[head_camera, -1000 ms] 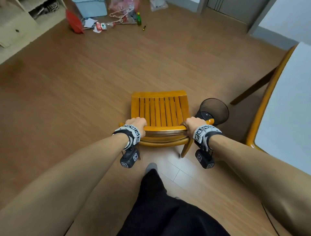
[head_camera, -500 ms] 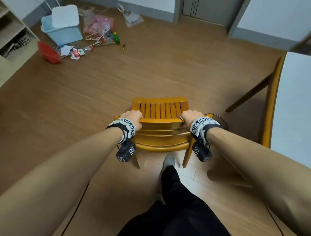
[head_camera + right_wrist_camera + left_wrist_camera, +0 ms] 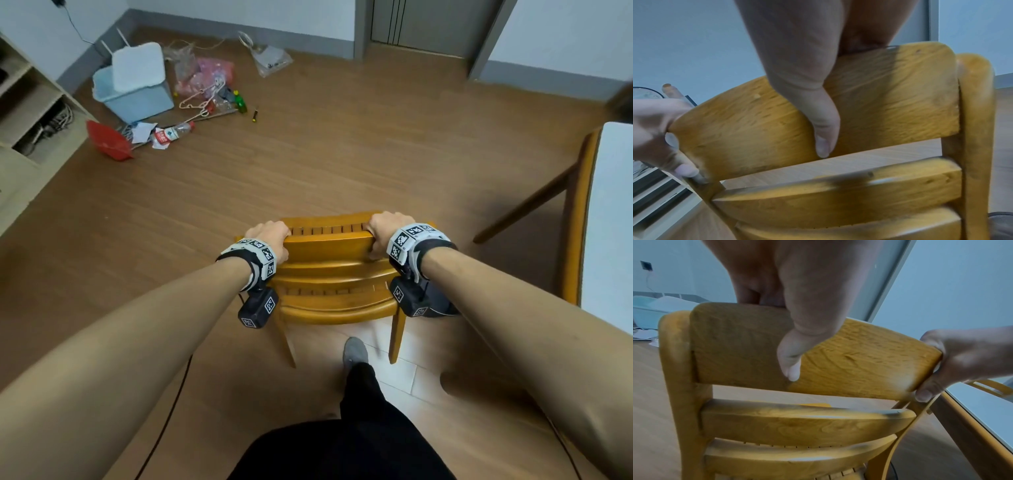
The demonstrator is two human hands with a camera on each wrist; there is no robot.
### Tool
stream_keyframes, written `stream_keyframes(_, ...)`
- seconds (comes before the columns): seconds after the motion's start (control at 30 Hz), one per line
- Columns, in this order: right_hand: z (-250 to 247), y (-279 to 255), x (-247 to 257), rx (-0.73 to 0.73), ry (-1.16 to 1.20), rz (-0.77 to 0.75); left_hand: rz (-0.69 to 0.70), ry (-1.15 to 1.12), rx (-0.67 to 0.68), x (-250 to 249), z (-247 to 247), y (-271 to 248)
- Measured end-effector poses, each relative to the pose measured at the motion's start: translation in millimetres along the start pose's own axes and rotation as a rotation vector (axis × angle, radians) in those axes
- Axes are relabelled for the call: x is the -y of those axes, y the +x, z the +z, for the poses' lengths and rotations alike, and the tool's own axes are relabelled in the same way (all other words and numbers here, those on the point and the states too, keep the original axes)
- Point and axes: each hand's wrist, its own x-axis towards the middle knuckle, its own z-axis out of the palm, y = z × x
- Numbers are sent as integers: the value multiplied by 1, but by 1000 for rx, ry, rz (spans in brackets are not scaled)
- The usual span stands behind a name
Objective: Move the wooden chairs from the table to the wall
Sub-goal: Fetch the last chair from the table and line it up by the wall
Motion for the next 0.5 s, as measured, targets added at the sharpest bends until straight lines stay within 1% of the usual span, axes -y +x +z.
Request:
stream_keyframes(0.13,27,-22,8,18,0,49,42,15,-3,3,27,-22)
stream_keyframes(0.37,88,-69,30,18,-47,141,135,41,-46,7,92,-71)
stream_keyframes(0.5,113,-80,41,-4,-85,170,166,39,-52,9,121,-88)
